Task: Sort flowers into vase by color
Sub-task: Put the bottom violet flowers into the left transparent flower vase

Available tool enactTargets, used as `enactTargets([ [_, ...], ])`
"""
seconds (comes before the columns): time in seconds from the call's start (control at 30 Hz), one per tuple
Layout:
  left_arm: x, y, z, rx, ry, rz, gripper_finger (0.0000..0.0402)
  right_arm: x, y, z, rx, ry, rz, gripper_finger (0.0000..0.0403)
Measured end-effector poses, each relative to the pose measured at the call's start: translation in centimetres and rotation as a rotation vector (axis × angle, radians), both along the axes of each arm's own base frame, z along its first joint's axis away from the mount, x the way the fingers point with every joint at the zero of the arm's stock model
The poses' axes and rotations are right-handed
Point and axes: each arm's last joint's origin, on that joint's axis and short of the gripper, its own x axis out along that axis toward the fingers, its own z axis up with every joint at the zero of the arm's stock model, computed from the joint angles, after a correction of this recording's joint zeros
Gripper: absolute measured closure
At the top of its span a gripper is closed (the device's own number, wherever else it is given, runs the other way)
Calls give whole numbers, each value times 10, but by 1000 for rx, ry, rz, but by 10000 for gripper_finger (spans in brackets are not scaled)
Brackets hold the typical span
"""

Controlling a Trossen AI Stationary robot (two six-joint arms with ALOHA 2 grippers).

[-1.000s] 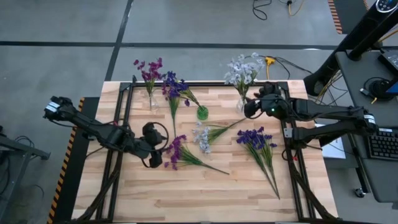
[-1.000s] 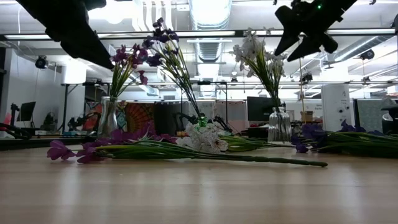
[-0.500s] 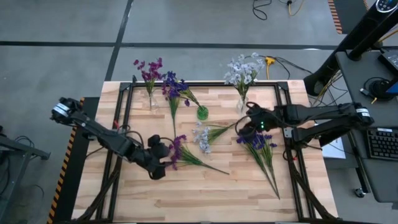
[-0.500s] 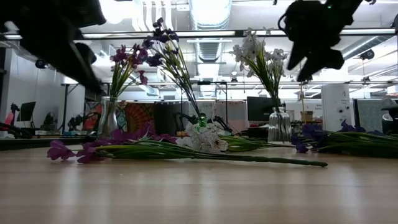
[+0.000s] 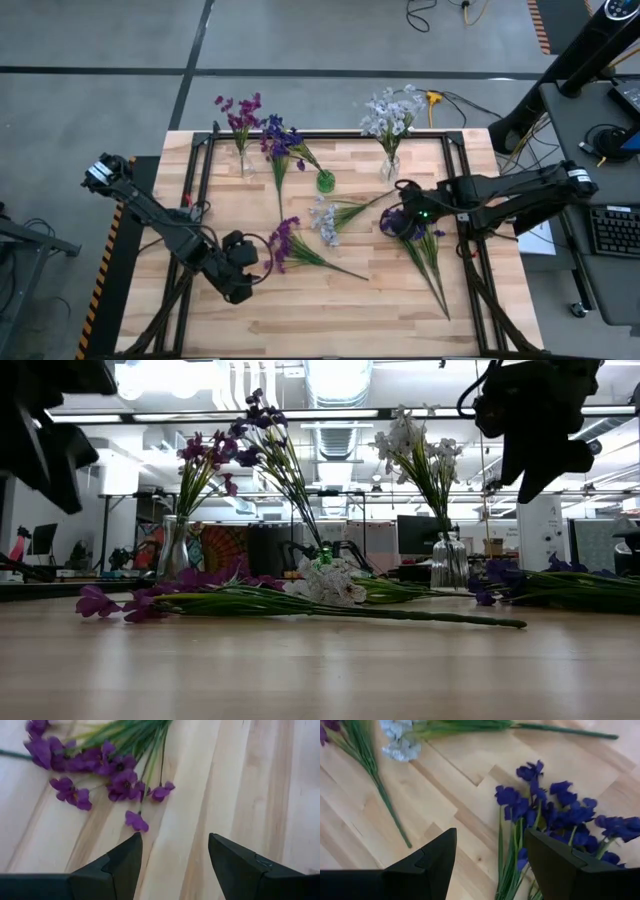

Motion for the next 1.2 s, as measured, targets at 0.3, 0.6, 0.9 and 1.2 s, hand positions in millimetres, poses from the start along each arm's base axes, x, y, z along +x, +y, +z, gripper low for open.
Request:
enactTargets([
  [0.3,-2,-3,1,24,-31,6,192,16,12,-22,25,117,27,179],
  [0.6,-1,-2,2,56,-52,15,192,25,12,-31,-10,137,-3,179],
  [0.9,-2,2,2,167,-72,2,192,49,14,-34,-152,-2,281,179],
  [1.2,-4,7,1,256,-72,14,192,70,14,-54,-408,58,576,179],
])
